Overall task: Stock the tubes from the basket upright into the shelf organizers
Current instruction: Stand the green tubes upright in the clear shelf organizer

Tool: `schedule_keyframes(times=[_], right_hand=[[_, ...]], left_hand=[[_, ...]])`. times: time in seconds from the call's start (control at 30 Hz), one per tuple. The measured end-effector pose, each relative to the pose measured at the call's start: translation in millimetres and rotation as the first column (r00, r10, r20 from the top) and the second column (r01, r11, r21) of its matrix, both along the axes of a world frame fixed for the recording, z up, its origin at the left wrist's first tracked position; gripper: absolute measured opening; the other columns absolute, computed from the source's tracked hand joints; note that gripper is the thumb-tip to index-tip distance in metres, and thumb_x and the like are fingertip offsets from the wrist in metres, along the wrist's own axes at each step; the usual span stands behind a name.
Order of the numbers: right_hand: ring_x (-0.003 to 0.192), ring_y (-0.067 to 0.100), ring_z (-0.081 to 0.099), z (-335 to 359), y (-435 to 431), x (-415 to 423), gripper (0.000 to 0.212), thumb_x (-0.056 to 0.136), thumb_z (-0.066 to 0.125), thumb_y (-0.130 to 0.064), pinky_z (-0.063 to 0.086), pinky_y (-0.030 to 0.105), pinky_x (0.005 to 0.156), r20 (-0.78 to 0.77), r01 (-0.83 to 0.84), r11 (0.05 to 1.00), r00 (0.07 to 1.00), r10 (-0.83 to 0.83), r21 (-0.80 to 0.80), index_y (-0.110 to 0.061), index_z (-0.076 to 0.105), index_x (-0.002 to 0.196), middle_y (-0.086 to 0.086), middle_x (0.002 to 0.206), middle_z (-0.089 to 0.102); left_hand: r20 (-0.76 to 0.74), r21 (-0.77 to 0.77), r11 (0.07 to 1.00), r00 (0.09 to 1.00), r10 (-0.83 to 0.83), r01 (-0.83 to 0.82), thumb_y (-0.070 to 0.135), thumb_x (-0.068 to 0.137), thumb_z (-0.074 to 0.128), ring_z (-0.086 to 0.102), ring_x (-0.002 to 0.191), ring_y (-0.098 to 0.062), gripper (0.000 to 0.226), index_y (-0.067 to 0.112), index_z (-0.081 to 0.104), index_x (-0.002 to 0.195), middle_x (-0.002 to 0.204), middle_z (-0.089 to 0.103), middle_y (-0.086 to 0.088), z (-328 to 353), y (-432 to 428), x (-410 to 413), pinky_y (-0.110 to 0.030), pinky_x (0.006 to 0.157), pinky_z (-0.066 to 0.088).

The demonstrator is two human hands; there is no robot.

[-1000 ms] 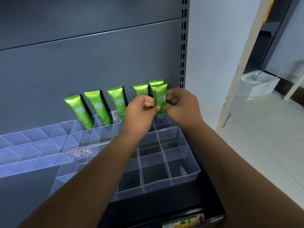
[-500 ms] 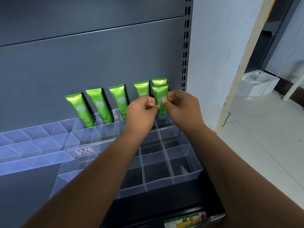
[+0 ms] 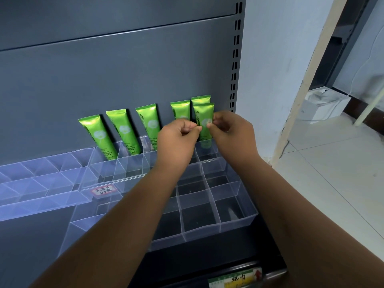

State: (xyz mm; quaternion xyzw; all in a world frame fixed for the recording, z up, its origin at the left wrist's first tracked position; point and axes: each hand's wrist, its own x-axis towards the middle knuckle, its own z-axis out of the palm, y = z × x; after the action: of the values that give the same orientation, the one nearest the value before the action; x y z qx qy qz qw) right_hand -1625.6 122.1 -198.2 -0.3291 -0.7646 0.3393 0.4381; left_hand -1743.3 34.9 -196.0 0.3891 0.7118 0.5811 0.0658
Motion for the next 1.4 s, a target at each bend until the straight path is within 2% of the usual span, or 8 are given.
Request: schedule_keyframes(times=[0.17,0.57,0.8,0.9,1.0,1.2,1.33,1.4], right_hand=[[0.084,0.003,0.066,2,-3,1,0.015,0.092,0.07,-0.031,0.058,0.034,0.08,0.019,0.015,1.0,1.0,-0.014,-0.016,-0.026,0.072,0.106,-0.013,0.088,0.07],[0.086,0.005,0.064,7,-8,8,0.033,0.09,0.066,-0.04,0.058,0.034,0.08,0.094,0.09,0.996,0.991,-0.091,0.02,-0.023,0.067,0.118,-0.012,0.096,0.068],[0.09,0.012,0.061,24,-36,26,0.031,0.098,0.052,-0.046,0.057,0.038,0.072,0.162,0.194,0.921,0.952,-0.26,0.338,-0.023,0.07,0.109,-0.007,0.102,0.069],[0.09,0.017,0.061,36,-58,23,0.033,0.1,0.05,-0.043,0.055,0.038,0.07,0.176,0.097,0.877,0.964,-0.201,0.472,-0.019,0.07,0.11,-0.002,0.101,0.069],[0.101,0.021,0.06,46,-94,12,0.037,0.101,0.05,-0.042,0.052,0.036,0.079,0.229,-0.028,0.847,0.967,-0.112,0.531,-0.016,0.067,0.121,0.001,0.116,0.068],[0.14,0.022,0.042,55,-204,-36,0.06,0.103,0.036,-0.052,0.04,0.042,0.113,0.412,-0.3,0.873,0.902,0.128,0.385,-0.015,0.044,0.149,0.002,0.15,0.049],[0.147,0.02,0.032,59,-286,-73,0.065,0.102,0.032,-0.055,0.029,0.036,0.121,0.462,-0.468,0.806,0.841,0.281,0.363,-0.016,0.037,0.153,0.001,0.158,0.04],[0.145,0.021,0.037,59,-327,-91,0.065,0.1,0.032,-0.056,0.031,0.037,0.12,0.435,-0.502,0.786,0.836,0.334,0.361,-0.015,0.041,0.151,0.002,0.156,0.043]], left_hand=[[0.009,0.001,1.0,1.0,0.004,-0.004,0.019,0.089,0.076,0.07,0.079,-0.01,0.005,0.014,0.077,0.088,0.079,0.074,0.006,1,-1,1,-0.031,0.081,0.059],[-0.078,0.031,0.998,0.996,0.05,-0.047,0.018,0.092,0.072,0.063,0.07,-0.005,0.016,0.014,0.07,0.076,0.071,0.068,0.007,7,-8,10,-0.016,0.066,0.05],[-0.279,-0.031,0.999,0.96,-0.033,0.026,0.028,0.095,0.067,0.067,0.074,-0.017,0.017,0.016,0.07,0.084,0.075,0.07,0.004,42,-32,16,-0.043,0.072,0.056],[-0.464,-0.189,0.982,0.883,-0.074,-0.017,0.038,0.096,0.063,0.067,0.085,-0.016,0.019,0.021,0.071,0.099,0.091,0.072,0.006,67,-66,12,-0.037,0.076,0.055],[-0.601,-0.331,0.924,0.797,-0.052,-0.189,0.049,0.098,0.057,0.063,0.103,-0.021,0.039,0.023,0.065,0.126,0.117,0.069,0.003,77,-126,3,-0.032,0.079,0.049],[-0.694,-0.353,0.787,0.706,0.142,-0.506,0.054,0.096,0.046,0.055,0.13,-0.034,0.058,0.011,0.06,0.132,0.135,0.064,-0.011,68,-272,-35,-0.048,0.103,0.048],[-0.7,-0.348,0.674,0.659,0.276,-0.652,0.058,0.094,0.041,0.052,0.133,-0.035,0.063,0.011,0.059,0.132,0.138,0.062,-0.009,69,-358,-50,-0.053,0.105,0.046],[-0.695,-0.348,0.626,0.64,0.328,-0.698,0.06,0.093,0.041,0.051,0.134,-0.035,0.064,0.011,0.059,0.132,0.137,0.062,-0.01,70,-402,-57,-0.056,0.105,0.046]])
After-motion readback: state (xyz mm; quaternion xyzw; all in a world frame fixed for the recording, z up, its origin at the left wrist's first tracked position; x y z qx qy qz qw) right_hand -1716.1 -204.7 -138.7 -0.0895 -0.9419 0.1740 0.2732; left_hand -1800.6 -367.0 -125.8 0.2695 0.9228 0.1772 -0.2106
